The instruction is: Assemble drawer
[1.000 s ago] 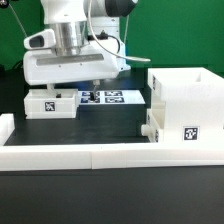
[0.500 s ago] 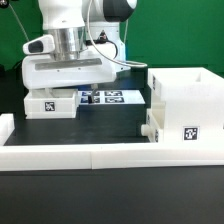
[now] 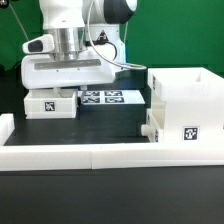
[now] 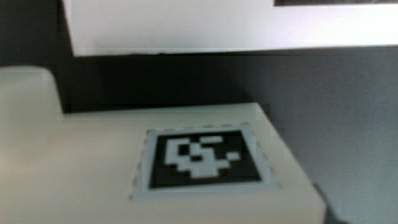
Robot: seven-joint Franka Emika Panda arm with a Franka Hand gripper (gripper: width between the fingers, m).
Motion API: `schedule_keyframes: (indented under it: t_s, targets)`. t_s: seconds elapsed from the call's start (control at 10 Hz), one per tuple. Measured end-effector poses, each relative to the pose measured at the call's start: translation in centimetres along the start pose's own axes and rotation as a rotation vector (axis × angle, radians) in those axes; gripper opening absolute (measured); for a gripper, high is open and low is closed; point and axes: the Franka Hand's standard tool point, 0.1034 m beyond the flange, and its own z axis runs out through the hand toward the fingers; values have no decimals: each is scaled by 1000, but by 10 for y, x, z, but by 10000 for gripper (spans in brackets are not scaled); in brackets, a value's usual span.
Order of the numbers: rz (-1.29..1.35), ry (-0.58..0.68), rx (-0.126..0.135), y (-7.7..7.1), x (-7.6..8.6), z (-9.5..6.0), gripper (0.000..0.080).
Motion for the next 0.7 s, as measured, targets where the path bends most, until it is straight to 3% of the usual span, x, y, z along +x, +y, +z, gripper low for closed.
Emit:
schedule_keyframes:
  t_s: [0.1, 0.2, 0.3, 0.7]
  targets:
    - [0, 0, 0, 0, 0, 0, 96]
    - [0, 3, -1, 0, 1, 0, 96]
    - [0, 5, -2, 0, 1, -1, 42]
    - [0, 5, -2, 0, 1, -1, 42]
